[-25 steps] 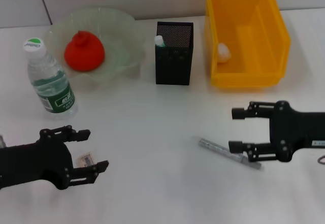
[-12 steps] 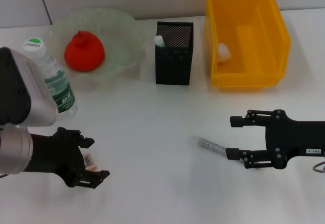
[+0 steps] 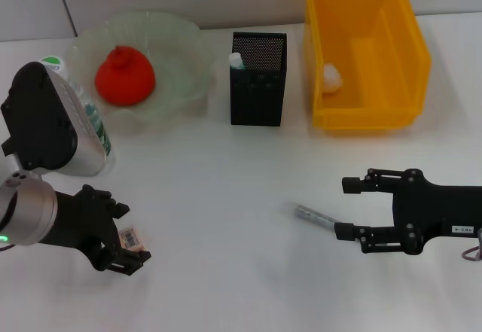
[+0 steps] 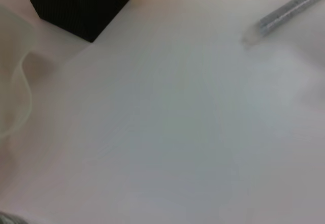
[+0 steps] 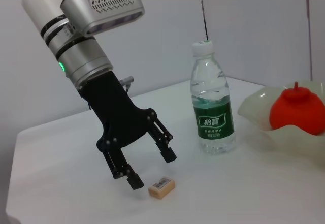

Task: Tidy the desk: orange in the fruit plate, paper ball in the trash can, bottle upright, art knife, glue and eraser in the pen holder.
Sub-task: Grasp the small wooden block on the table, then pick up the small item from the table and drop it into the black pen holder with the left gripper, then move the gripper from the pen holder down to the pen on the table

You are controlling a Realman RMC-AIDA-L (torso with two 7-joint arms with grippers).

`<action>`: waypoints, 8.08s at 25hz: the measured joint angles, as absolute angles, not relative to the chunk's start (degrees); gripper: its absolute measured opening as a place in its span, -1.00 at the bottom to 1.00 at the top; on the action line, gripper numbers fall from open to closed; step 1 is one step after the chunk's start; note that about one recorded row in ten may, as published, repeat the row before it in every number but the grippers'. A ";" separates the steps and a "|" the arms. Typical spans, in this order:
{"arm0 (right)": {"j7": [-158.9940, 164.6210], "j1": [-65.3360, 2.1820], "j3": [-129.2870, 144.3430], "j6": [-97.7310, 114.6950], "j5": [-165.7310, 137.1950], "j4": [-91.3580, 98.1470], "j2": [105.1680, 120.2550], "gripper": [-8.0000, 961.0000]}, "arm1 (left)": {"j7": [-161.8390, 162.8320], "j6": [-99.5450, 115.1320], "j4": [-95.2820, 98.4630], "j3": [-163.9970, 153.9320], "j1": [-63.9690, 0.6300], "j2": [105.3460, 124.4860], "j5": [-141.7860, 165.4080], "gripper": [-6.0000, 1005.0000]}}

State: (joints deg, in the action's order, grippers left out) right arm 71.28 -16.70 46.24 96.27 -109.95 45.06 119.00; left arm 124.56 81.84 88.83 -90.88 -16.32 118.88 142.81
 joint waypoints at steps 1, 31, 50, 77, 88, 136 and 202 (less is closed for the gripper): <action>71.28 -16.70 46.29 96.09 -109.95 44.81 119.00 0.59 | 124.69 81.84 88.46 -90.90 -16.49 118.89 142.85 0.60; 71.27 -16.79 46.73 94.77 -109.96 44.41 119.00 0.59 | 125.57 78.72 83.39 -92.00 -18.44 118.92 145.37 0.12; 71.28 -17.17 46.24 94.56 -110.04 43.22 118.84 0.59 | 125.77 78.02 81.71 -93.86 -19.48 118.86 146.57 -0.19; 71.46 -16.70 45.70 93.86 -110.04 43.18 118.91 0.59 | 121.31 34.65 79.23 -103.42 -27.57 119.12 116.15 -0.11; 71.67 -16.85 45.70 93.87 -110.04 43.15 119.01 0.59 | 121.17 18.13 64.14 -109.79 -35.71 119.18 117.06 -0.08; 74.56 -16.88 43.15 95.19 -109.51 45.27 118.74 0.58 | 79.58 61.43 70.32 -90.48 -19.29 118.57 70.87 0.54; 148.54 -39.46 94.06 91.08 -151.09 73.52 119.80 0.26 | 41.31 81.72 19.15 -85.08 -17.05 118.04 63.54 0.54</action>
State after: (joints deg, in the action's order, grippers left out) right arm 148.54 -39.46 94.06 91.08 -151.09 73.52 119.80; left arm 41.31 81.72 19.15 -85.08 -17.05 118.04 63.54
